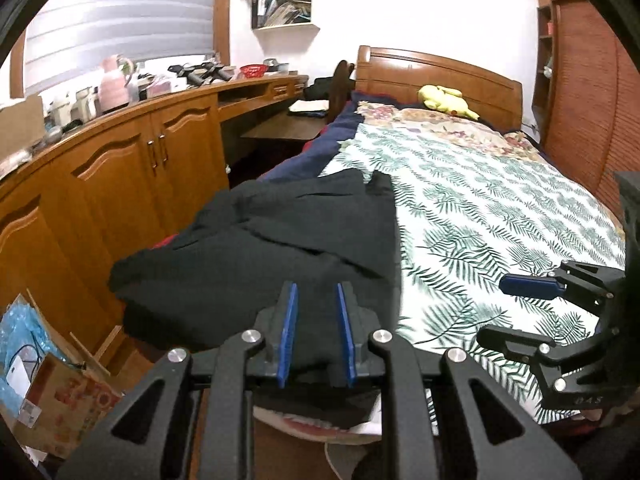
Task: Fold large clothes
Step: 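Lower the black coat onto the grey garment and open the right tool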
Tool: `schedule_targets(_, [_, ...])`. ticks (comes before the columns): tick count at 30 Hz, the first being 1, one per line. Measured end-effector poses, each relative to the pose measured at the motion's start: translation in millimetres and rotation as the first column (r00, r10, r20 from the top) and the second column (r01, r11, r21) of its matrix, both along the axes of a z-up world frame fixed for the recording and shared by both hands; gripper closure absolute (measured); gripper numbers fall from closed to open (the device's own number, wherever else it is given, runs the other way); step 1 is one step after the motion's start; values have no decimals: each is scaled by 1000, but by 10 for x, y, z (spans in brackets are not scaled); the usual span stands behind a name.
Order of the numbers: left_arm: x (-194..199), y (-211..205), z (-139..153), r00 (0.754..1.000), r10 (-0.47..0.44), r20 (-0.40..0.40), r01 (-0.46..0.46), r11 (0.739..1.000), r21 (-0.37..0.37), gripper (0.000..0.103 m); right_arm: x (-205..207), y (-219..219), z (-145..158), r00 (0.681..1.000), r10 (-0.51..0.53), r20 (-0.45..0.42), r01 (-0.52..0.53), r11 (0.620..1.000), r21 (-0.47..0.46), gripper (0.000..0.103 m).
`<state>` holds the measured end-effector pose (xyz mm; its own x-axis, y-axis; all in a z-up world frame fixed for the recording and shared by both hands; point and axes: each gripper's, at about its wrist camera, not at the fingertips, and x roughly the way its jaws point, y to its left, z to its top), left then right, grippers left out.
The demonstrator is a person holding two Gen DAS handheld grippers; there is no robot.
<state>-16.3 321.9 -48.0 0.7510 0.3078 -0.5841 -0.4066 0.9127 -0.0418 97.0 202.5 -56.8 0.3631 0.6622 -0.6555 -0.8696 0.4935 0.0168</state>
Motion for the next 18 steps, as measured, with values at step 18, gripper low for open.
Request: schedule_targets(18, [745, -1161, -75, 985, -171, -23, 171, 985, 0, 83, 287, -1524, -115, 956, -293, 10, 293, 956, 21, 15])
